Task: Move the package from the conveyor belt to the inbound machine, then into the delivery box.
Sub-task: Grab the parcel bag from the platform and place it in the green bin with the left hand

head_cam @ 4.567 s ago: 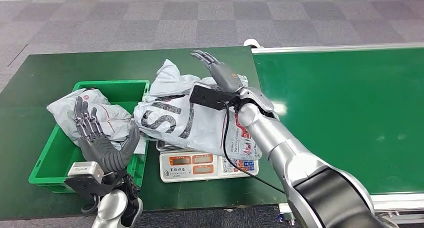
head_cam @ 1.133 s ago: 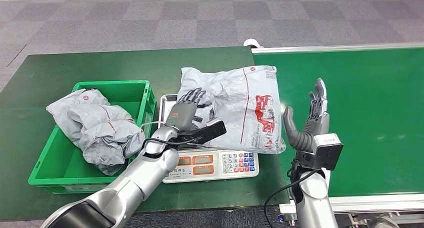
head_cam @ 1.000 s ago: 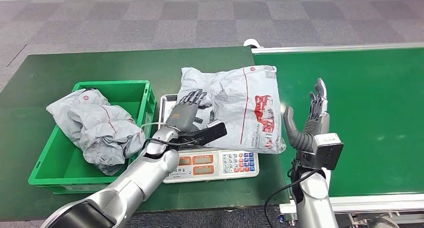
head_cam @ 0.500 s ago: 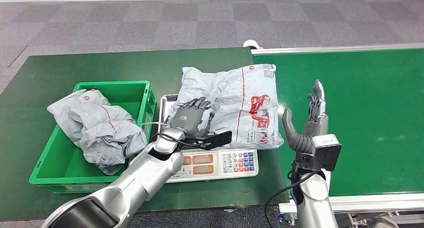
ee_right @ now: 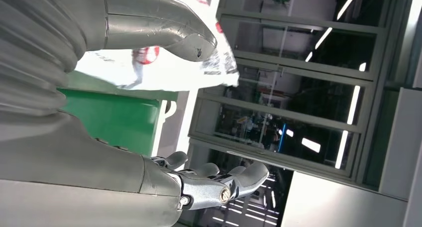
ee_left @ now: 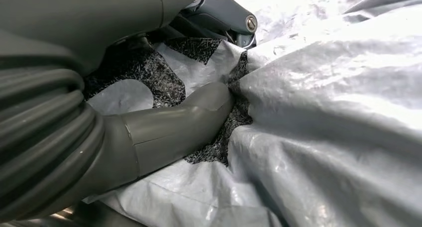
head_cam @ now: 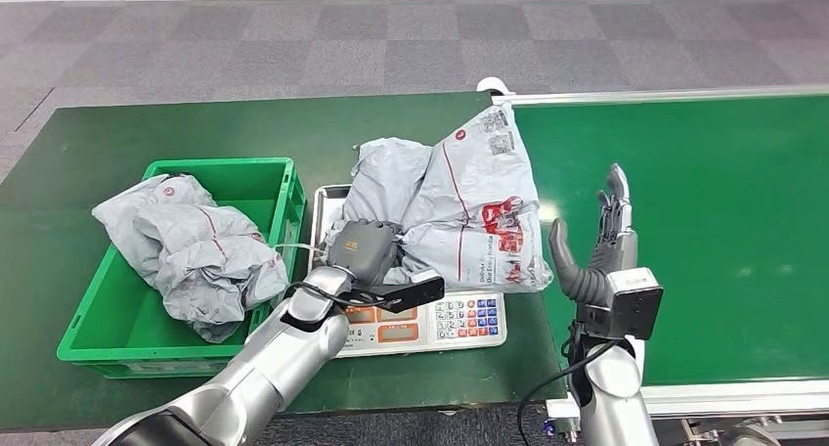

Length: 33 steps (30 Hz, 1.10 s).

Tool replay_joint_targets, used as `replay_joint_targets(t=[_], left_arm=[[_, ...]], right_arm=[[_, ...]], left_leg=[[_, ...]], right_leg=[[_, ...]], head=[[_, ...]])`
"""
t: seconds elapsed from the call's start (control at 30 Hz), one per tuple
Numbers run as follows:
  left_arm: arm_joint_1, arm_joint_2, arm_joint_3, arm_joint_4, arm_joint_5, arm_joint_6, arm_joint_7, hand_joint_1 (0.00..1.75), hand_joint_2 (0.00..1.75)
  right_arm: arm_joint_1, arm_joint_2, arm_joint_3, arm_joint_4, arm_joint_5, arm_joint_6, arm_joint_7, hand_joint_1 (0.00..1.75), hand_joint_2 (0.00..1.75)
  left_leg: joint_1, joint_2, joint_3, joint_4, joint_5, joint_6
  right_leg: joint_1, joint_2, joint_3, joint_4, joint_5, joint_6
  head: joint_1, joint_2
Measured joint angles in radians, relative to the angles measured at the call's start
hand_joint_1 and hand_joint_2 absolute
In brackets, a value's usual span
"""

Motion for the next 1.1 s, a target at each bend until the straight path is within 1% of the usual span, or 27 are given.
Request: replay_joint_targets(t=[0.07, 0.13, 0.2, 0.27, 0.3, 0.37, 0.43, 0.47, 0.5, 0.53, 0.63, 0.77, 0.83, 0.97, 1.1], left_arm=[[0.007, 0.001, 0.009, -0.008, 0.005, 0.01, -0.01, 1.75, 1.75], [0.017, 0.001, 0.019, -0.019, 0.022, 0.039, -0.039, 1.75, 1.75], [0.03, 0.001, 0.035, -0.038, 0.052, 0.092, -0.088, 1.75, 1.75], [0.045, 0.001, 0.054, -0.066, 0.098, 0.163, -0.158, 1.75, 1.75], [0.055, 0.001, 0.064, -0.087, 0.127, 0.205, -0.206, 1.75, 1.75], [0.089, -0.002, 0.105, -0.163, 0.178, 0.284, -0.352, 1.75, 1.75], [0.133, -0.018, 0.184, -0.27, 0.191, 0.327, -0.534, 1.75, 1.75], [0.153, -0.03, 0.23, -0.323, 0.188, 0.335, -0.602, 1.75, 1.75], [0.172, -0.04, 0.271, -0.374, 0.183, 0.338, -0.644, 1.75, 1.75], [0.19, -0.048, 0.307, -0.43, 0.176, 0.339, -0.662, 1.75, 1.75], [0.241, -0.061, 0.391, -0.61, 0.161, 0.34, -0.67, 1.75, 1.75], [0.279, -0.065, 0.533, -0.813, 0.189, 0.34, -0.671, 1.75, 1.75], [0.291, -0.064, 0.585, -0.878, 0.195, 0.34, -0.671, 1.75, 1.75], [0.314, -0.061, 0.639, -0.961, 0.2, 0.34, -0.672, 1.75, 1.75], [0.343, -0.041, 0.721, -1.049, 0.214, 0.34, -0.672, 1.75, 1.75]], right_arm=[[0.002, 0.0, 0.0, 0.0, 0.0, 0.0, 0.0, 0.0, 1.75], [0.003, 0.0, 0.0, 0.0, 0.0, 0.0, 0.0, 0.0, 1.75], [0.005, 0.001, 0.0, -0.001, 0.001, 0.0, 0.0, 0.0, 1.75], [0.008, 0.002, 0.0, -0.003, 0.002, 0.0, -0.001, 0.0, 1.75], [0.008, 0.003, 0.0, -0.003, 0.002, 0.0, -0.002, 0.0, 1.75], [0.009, 0.004, 0.0, -0.004, 0.002, -0.002, -0.004, 0.0, 1.75], [0.009, 0.006, 0.0, -0.003, -0.002, -0.005, -0.011, 0.0, 1.75], [0.009, 0.007, 0.0, -0.002, -0.004, -0.007, -0.015, 0.0, 1.75], [0.008, 0.008, 0.0, -0.001, -0.007, -0.009, -0.019, 0.0, 1.75], [0.008, 0.008, 0.0, 0.001, -0.009, -0.011, -0.022, 0.0, 1.75], [0.008, 0.008, 0.0, 0.006, -0.019, -0.026, -0.026, 0.0, 1.75], [0.021, 0.008, 0.0, 0.007, -0.03, -0.041, -0.036, 0.0, 1.75], [0.026, 0.008, 0.0, 0.007, -0.032, -0.042, -0.037, 0.0, 1.75], [0.033, 0.008, 0.0, 0.006, -0.034, -0.043, -0.038, 0.0, 1.75], [0.053, 0.005, 0.0, 0.005, -0.043, -0.051, -0.045, 0.0, 1.75]], left_leg=[[0.0, 0.0, 0.0, 0.0, 0.0, 0.0], [0.0, 0.0, 0.0, 0.0, 0.0, 0.0], [0.0, 0.0, 0.0, 0.0, 0.0, 0.0], [0.0, 0.0, -0.001, 0.0, 0.0, 0.0], [0.0, 0.0, -0.001, 0.0, 0.0, 0.0], [0.0, 0.0, -0.001, 0.0, -0.001, 0.0], [0.0, 0.0, -0.002, 0.0, -0.001, 0.0], [0.0, 0.0, -0.002, 0.0, -0.001, -0.001], [0.0, 0.0, -0.002, 0.0, -0.001, -0.001], [0.0, 0.0, -0.002, 0.0, -0.001, -0.001], [0.0, 0.001, -0.002, 0.0, -0.002, -0.001], [0.0, 0.002, -0.002, 0.0, -0.002, -0.001], [0.0, 0.002, -0.002, 0.0, -0.002, -0.001], [0.001, 0.001, -0.002, 0.0, -0.002, -0.001], [0.0, 0.002, -0.002, 0.0, -0.002, -0.001]], right_leg=[[0.0, 0.0, 0.0, 0.0, 0.0, 0.0], [0.0, 0.0, -0.001, 0.0, 0.0, 0.0], [0.0, 0.0, -0.001, 0.0, 0.0, 0.0], [0.0, 0.0, -0.001, 0.0, 0.0, 0.0], [0.0, 0.0, -0.001, 0.0, 0.0, 0.0], [0.0, 0.0, -0.002, 0.0, 0.0, 0.0], [0.0, 0.001, -0.002, 0.0, 0.0, 0.0], [0.0, 0.001, -0.002, 0.0, 0.0, 0.0], [0.0, 0.001, -0.002, 0.0, -0.001, 0.0], [0.0, 0.001, -0.002, 0.0, -0.001, 0.0], [0.0, 0.001, -0.003, 0.0, -0.001, 0.0], [0.001, 0.002, -0.003, 0.0, -0.001, -0.001], [0.001, 0.002, -0.003, 0.0, -0.002, -0.001], [0.001, 0.001, -0.003, 0.001, -0.002, -0.001], [0.0, 0.002, -0.003, 0.001, -0.002, -0.001]], head=[[0.0, 0.0], [0.0, 0.0], [0.0, 0.0], [0.0, 0.0], [0.0, 0.0], [0.0, 0.0], [0.0, 0.0], [0.0, 0.0], [0.0, 0.0], [0.0, 0.0], [0.0, 0.0], [0.0, 0.0], [0.0, 0.0], [0.0, 0.0], [0.0, 0.0]])
